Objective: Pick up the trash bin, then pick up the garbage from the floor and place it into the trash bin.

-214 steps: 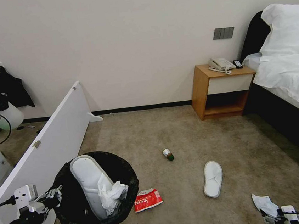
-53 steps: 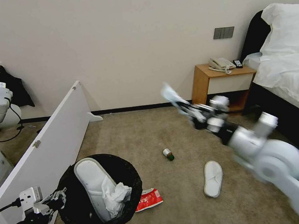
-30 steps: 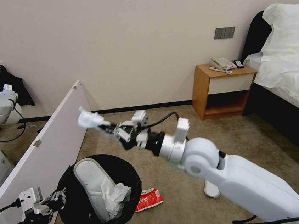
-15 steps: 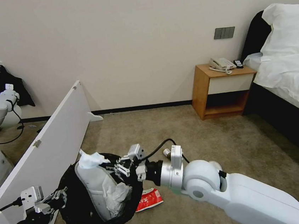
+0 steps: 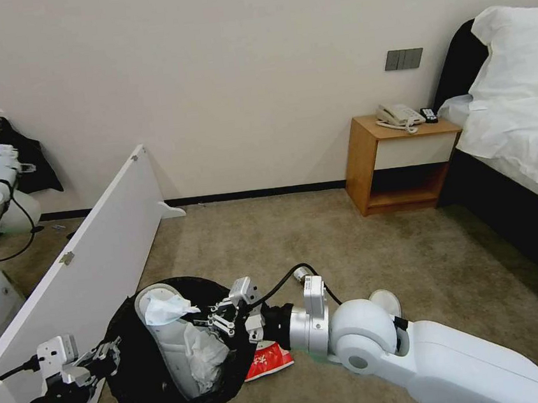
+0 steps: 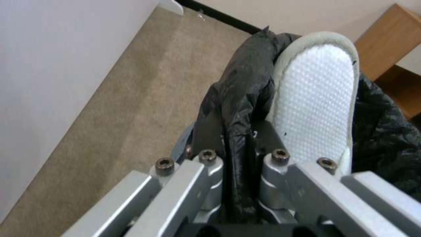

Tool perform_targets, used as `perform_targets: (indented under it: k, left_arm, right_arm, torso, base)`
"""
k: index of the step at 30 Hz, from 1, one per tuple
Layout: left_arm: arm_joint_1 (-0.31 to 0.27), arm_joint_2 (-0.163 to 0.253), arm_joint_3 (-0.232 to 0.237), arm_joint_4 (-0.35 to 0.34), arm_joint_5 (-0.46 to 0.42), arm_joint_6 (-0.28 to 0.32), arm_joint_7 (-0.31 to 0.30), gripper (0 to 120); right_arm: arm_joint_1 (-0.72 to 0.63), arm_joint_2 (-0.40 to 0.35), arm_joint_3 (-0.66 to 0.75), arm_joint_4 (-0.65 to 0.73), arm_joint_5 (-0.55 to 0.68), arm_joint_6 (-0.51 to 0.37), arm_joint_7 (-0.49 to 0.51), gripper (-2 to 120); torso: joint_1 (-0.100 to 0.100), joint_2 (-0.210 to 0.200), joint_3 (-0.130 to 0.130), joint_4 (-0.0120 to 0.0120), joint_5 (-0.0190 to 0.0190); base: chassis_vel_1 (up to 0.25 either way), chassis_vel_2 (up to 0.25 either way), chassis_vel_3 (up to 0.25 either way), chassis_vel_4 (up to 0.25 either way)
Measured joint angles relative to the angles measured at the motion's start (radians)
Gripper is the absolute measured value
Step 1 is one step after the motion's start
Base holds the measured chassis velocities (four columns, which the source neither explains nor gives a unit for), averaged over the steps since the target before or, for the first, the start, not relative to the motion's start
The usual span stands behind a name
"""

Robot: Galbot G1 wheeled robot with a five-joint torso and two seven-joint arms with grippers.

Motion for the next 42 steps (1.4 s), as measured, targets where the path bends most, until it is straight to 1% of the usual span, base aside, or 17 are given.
perform_targets:
  k: [3, 5, 6, 7, 9, 11, 13, 16, 18, 19, 22, 24, 25, 27, 33, 38, 42]
  left_arm:
    - [0.000, 0.000, 0.003, 0.000, -0.006, 0.000, 0.000, 5]
    - [0.005, 0.000, 0.006, 0.000, -0.010, 0.001, 0.000, 5]
    - [0.008, -0.001, 0.007, 0.000, -0.012, 0.002, 0.000, 5]
    - [0.008, -0.001, 0.007, 0.000, -0.012, 0.002, 0.000, 5]
    - [0.011, -0.002, 0.007, 0.000, -0.012, 0.002, 0.000, 5]
    - [0.011, -0.002, 0.007, 0.000, -0.013, 0.003, 0.000, 5]
    - [0.011, -0.002, 0.008, 0.000, -0.012, 0.003, -0.001, 5]
    - [0.010, -0.002, 0.009, 0.000, -0.012, 0.003, -0.001, 5]
    - [0.009, -0.002, 0.012, 0.000, -0.011, 0.003, -0.002, 5]
    - [0.009, -0.002, 0.012, 0.000, -0.011, 0.003, -0.002, 5]
    - [0.009, -0.002, 0.012, 0.000, -0.011, 0.003, -0.002, 5]
    - [0.010, -0.001, 0.012, 0.000, -0.011, 0.004, -0.003, 5]
    - [0.010, -0.001, 0.012, 0.000, -0.011, 0.004, -0.003, 5]
    - [0.011, -0.001, 0.011, 0.000, -0.011, 0.004, -0.003, 5]
    - [0.010, -0.002, 0.009, 0.000, -0.012, 0.004, -0.003, 5]
    - [0.011, -0.003, 0.005, 0.000, -0.013, 0.004, -0.004, 5]
    - [0.012, -0.007, -0.001, 0.000, -0.013, 0.004, -0.005, 5]
  right_arm:
    - [0.002, 0.004, -0.009, -0.008, -0.003, -0.002, 0.006, 0]
    - [0.004, 0.008, -0.014, -0.017, -0.006, -0.004, 0.012, 7]
    - [0.005, 0.012, -0.015, -0.021, -0.006, -0.006, 0.015, 15]
    - [0.005, 0.012, -0.015, -0.021, -0.006, -0.006, 0.015, 15]
    - [0.008, 0.015, -0.015, -0.023, -0.005, -0.008, 0.019, 25]
    - [0.009, 0.015, -0.015, -0.023, -0.004, -0.009, 0.020, 28]
    - [0.010, 0.012, -0.015, -0.018, -0.001, -0.011, 0.020, 40]
    - [0.010, 0.011, -0.015, -0.015, -0.001, -0.013, 0.020, 45]
    - [0.009, 0.008, -0.014, -0.010, 0.000, -0.016, 0.020, 59]
    - [0.009, 0.008, -0.014, -0.010, 0.000, -0.016, 0.020, 59]
    - [0.008, 0.007, -0.011, -0.009, 0.001, -0.017, 0.020, 68]
    - [0.007, 0.006, -0.010, -0.005, 0.001, -0.018, 0.019, 79]
    - [0.007, 0.006, -0.010, -0.005, 0.001, -0.018, 0.019, 79]
    - [0.006, 0.001, -0.009, 0.004, 0.001, -0.021, 0.017, 92]
    - [0.003, -0.006, -0.008, 0.017, 0.003, -0.022, 0.016, 100]
    - [-0.011, -0.008, 0.015, 0.021, 0.003, -0.021, 0.016, 100]
    - [-0.040, -0.010, 0.077, 0.029, 0.001, -0.015, 0.019, 100]
  torso:
    - [0.000, 0.000, 0.000, 0.0000, 0.0000]
    - [0.000, 0.000, 0.000, 0.0000, 0.0000]
    - [0.000, 0.000, 0.000, 0.0001, 0.0000]
    - [0.000, 0.000, 0.000, 0.0001, 0.0000]
    - [0.000, 0.000, 0.000, 0.0002, 0.0000]
    - [0.000, 0.000, 0.000, 0.0001, 0.0000]
    - [0.000, 0.000, 0.000, 0.0001, 0.0000]
    - [0.000, 0.000, 0.000, 0.0000, 0.0000]
    - [0.000, 0.000, 0.000, 0.0000, 0.0000]
    - [0.000, 0.000, 0.000, 0.0000, 0.0000]
    - [0.000, 0.000, 0.000, 0.0001, 0.0000]
    - [0.000, 0.000, 0.000, 0.0001, 0.0000]
    - [0.000, 0.000, 0.000, 0.0001, 0.0000]
    - [0.000, 0.000, 0.000, 0.0000, 0.0000]
    - [0.000, 0.000, 0.000, 0.0000, 0.0000]
    - [0.000, 0.000, 0.000, 0.0001, 0.0000]
    - [0.000, 0.000, 0.000, 0.0001, 0.0000]
  base:
    - [0.000, 0.000, 0.000, 0.000]
    - [0.000, 0.000, 0.000, 0.000]
    - [0.000, 0.000, 0.000, 0.000]
    - [0.000, 0.000, 0.000, 0.000]
    - [0.000, 0.000, 0.000, 0.000]
    - [0.000, 0.000, 0.000, 0.000]
    - [0.000, 0.000, 0.000, 0.000]
    - [0.000, 0.000, 0.000, 0.000]
    - [0.000, 0.000, 0.000, 0.000]
    - [0.000, 0.000, 0.000, 0.000]
    - [0.000, 0.000, 0.000, 0.000]
    - [0.000, 0.000, 0.000, 0.000]
    - [0.000, 0.000, 0.000, 0.000]
    - [0.000, 0.000, 0.000, 0.000]
    - [0.000, 0.000, 0.000, 0.000]
    - [0.000, 0.000, 0.000, 0.000]
    - [0.000, 0.000, 0.000, 0.000]
